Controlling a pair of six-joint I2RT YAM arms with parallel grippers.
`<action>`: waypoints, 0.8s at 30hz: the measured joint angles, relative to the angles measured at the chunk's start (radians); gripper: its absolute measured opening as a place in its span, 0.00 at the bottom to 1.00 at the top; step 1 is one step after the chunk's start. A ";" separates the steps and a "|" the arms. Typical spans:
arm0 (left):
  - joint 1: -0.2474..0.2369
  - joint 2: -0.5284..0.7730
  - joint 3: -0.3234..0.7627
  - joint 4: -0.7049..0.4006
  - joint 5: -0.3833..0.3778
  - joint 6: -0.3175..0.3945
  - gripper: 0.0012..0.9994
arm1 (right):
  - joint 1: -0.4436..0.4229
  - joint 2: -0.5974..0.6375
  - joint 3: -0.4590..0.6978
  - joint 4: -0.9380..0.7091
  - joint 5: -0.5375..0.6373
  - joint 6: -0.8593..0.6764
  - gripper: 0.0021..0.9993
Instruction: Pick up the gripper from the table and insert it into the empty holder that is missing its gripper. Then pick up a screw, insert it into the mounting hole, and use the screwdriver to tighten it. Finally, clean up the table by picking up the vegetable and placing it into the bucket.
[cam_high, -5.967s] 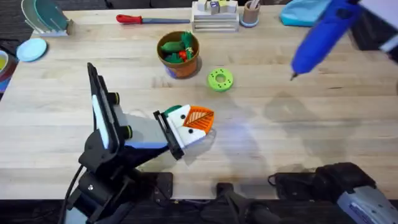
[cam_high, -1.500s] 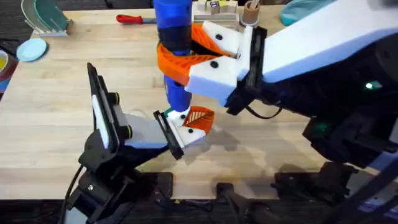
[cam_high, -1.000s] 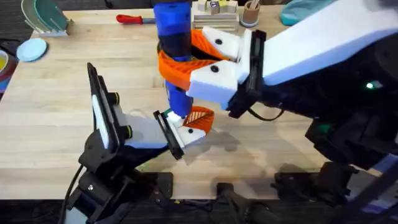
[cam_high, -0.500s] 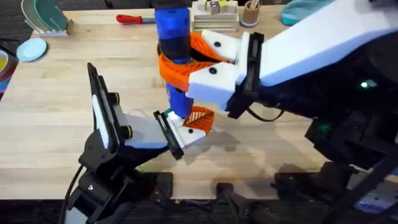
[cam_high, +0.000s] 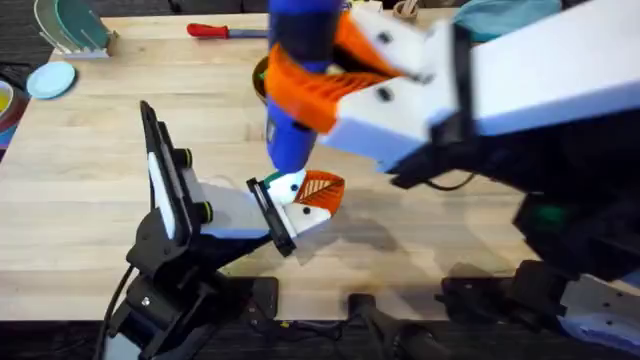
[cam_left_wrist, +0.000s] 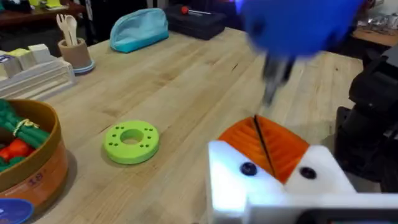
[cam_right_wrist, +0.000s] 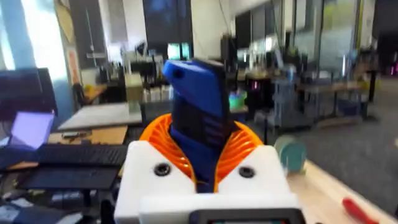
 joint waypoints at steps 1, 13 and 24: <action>0.000 0.000 0.000 0.000 0.000 0.000 0.02 | -0.004 -0.016 0.000 0.005 0.000 0.000 0.10; 0.000 0.000 0.000 0.000 0.000 0.000 0.02 | -0.235 -0.038 0.000 -0.228 0.101 -0.198 0.10; 0.000 0.000 0.000 0.000 -0.001 0.000 0.02 | -0.615 0.035 0.096 -0.655 0.305 -0.725 0.10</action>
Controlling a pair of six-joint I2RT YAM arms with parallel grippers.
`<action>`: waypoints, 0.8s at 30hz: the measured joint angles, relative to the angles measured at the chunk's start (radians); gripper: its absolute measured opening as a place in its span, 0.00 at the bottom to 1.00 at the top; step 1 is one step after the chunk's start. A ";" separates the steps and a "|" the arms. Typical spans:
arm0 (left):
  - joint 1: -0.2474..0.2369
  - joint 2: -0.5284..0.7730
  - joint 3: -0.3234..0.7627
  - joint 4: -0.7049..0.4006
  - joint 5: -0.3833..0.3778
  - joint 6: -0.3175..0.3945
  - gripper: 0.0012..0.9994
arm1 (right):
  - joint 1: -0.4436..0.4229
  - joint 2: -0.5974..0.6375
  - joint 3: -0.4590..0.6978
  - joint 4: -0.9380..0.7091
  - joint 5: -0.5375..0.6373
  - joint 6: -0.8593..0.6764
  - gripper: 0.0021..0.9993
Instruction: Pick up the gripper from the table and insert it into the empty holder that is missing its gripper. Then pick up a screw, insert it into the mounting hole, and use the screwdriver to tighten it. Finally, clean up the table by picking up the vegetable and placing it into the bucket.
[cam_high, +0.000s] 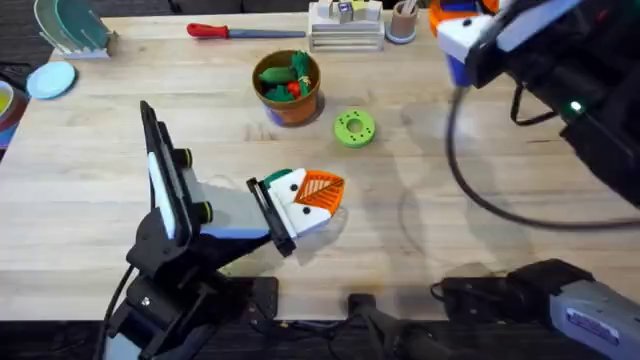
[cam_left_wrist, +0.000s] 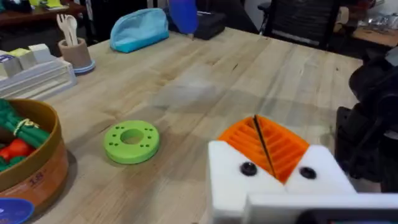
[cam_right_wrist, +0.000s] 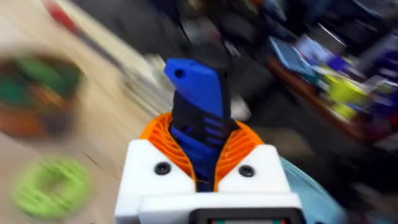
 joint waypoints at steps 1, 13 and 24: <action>0.000 0.000 0.000 0.000 0.000 0.000 0.02 | -0.012 0.025 0.005 -0.018 0.032 -0.066 0.10; 0.000 0.000 0.000 0.000 0.000 0.000 0.02 | -0.030 0.444 0.007 -0.051 0.260 -0.546 0.10; 0.000 0.000 0.000 0.000 0.000 0.000 0.02 | 0.036 0.555 0.015 -0.179 0.291 -0.607 0.13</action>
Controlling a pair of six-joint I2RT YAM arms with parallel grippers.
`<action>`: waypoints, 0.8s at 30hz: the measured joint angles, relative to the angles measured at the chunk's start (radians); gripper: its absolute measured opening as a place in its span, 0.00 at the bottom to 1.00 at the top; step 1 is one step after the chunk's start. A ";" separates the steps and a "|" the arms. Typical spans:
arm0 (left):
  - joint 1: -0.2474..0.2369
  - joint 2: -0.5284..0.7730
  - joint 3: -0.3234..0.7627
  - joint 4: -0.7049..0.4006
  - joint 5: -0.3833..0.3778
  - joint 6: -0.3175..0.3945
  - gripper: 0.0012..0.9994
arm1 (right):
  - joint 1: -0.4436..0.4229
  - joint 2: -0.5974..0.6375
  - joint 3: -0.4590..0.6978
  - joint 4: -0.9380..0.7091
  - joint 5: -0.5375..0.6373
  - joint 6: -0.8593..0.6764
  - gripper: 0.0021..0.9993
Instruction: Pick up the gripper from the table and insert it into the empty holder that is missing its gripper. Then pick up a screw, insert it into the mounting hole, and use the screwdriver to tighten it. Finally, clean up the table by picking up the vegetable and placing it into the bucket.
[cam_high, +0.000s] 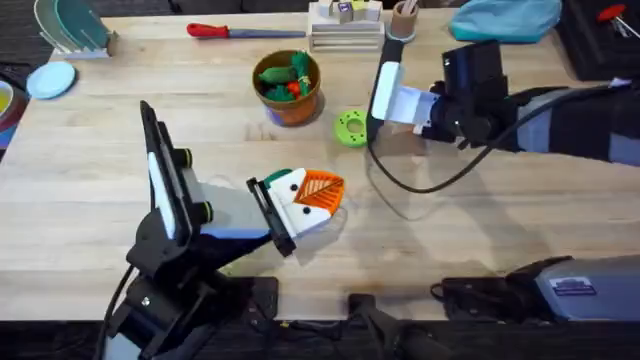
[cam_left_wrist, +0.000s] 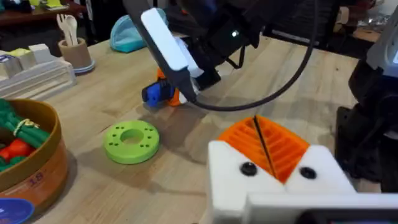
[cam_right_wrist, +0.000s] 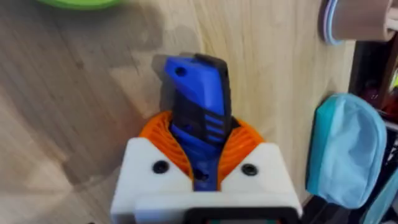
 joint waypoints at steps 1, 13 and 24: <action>0.000 0.000 0.000 0.000 0.000 0.000 0.02 | 0.004 0.000 0.007 -0.017 0.001 -0.001 0.17; 0.000 0.000 0.000 0.000 0.000 0.000 0.02 | 0.021 -0.014 0.061 -0.110 0.036 0.062 0.99; 0.000 0.000 0.000 0.000 -0.001 -0.007 0.98 | 0.102 -0.050 0.053 -0.160 0.034 0.309 0.99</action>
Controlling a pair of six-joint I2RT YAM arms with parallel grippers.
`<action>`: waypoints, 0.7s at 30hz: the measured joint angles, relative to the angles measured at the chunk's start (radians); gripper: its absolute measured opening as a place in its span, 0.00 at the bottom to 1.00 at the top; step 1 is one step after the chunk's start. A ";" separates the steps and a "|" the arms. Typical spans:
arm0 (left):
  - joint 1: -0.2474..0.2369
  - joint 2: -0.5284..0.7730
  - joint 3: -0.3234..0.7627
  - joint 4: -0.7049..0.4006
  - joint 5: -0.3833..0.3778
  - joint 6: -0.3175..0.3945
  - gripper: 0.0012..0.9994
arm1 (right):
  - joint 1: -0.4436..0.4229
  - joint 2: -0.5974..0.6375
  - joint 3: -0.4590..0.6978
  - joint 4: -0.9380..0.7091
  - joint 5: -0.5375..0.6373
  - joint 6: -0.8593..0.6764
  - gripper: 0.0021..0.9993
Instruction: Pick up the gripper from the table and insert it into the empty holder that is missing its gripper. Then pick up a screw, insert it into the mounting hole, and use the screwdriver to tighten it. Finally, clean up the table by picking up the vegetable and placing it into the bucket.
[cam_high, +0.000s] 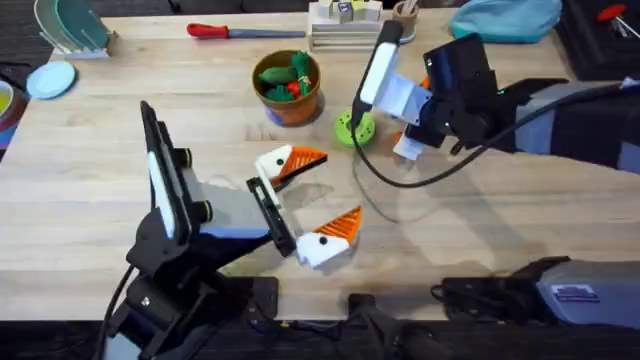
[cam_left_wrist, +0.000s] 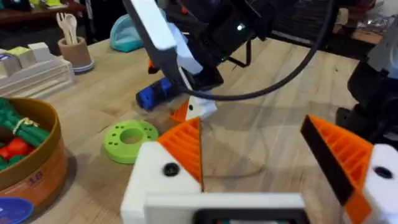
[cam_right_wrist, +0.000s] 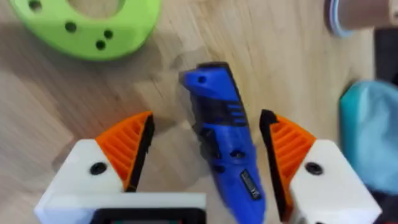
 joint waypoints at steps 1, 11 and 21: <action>0.000 0.000 0.000 0.000 0.000 0.000 0.99 | 0.001 -0.008 -0.003 -0.004 -0.003 0.052 0.99; 0.000 0.000 0.038 0.016 -0.052 -0.029 0.99 | 0.002 -0.168 -0.011 -0.006 -0.016 0.435 0.99; 0.000 0.112 0.515 -0.635 -0.388 -0.057 0.99 | 0.002 -0.254 -0.011 -0.005 -0.021 0.502 0.99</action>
